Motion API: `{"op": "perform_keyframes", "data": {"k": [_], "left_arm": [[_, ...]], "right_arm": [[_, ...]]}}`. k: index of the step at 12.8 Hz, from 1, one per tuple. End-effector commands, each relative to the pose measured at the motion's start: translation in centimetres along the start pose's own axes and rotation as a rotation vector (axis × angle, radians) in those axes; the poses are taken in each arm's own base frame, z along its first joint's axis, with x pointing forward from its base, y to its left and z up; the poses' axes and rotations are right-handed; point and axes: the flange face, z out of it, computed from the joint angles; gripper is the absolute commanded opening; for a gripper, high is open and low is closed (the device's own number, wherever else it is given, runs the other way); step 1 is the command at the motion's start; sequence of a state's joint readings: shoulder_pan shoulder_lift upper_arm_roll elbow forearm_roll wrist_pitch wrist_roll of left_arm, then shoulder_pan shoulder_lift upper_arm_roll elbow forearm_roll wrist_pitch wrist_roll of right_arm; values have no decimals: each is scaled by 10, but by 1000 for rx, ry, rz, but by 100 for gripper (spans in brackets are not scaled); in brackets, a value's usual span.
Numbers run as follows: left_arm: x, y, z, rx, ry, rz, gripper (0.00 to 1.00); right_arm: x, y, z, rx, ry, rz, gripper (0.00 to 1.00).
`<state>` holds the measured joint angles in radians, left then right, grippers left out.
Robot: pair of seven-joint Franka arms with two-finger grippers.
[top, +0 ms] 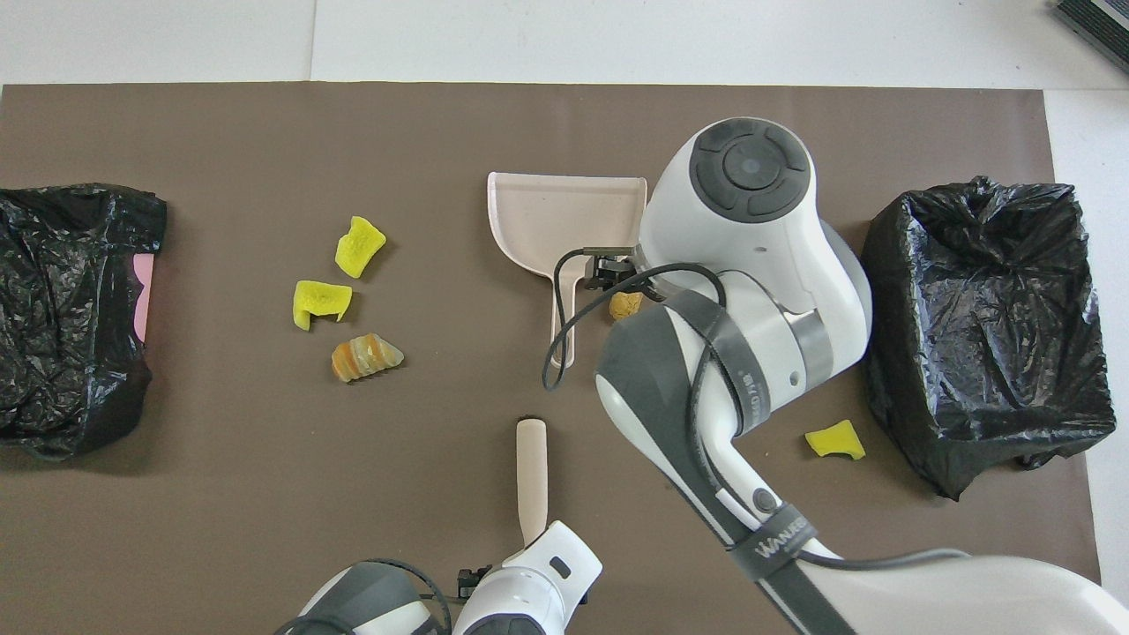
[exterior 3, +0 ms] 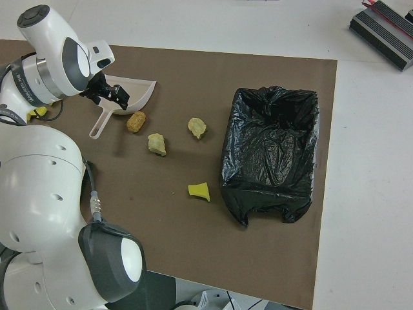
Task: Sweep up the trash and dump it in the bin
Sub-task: 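Reach the right gripper to the dustpan handle and grasp it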
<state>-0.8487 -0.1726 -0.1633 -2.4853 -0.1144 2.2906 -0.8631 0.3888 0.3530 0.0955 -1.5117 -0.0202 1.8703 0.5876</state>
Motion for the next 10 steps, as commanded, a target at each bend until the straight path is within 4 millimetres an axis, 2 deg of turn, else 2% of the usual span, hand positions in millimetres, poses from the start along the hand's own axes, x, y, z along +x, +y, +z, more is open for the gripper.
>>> {"op": "perform_keyframes", "data": {"k": [1, 3, 5, 6, 7, 8, 9, 10], "left_arm": [[-5, -2, 9, -11, 0, 0, 100], [-6, -3, 10, -8, -2, 7, 100], [-6, -4, 11, -4, -5, 15, 48], [-6, -4, 10, -3, -5, 16, 29], [-6, -4, 10, -3, -5, 18, 14], [-6, -4, 10, -2, -6, 18, 0], [-7, -6, 11, 5, -12, 26, 0], [-7, -5, 11, 6, -14, 42, 0]], "right_arm": [[5, -27, 22, 21, 19, 52, 100], [4, -46, 46, 28, 23, 72, 100], [4, -60, 62, 36, 32, 75, 100], [4, -63, 70, 36, 35, 72, 100], [3, -67, 78, 28, 40, 64, 100], [-1, -73, 84, 23, 40, 57, 100], [-2, -76, 90, 25, 43, 55, 100], [0, -77, 88, 42, 67, 51, 89]]}}
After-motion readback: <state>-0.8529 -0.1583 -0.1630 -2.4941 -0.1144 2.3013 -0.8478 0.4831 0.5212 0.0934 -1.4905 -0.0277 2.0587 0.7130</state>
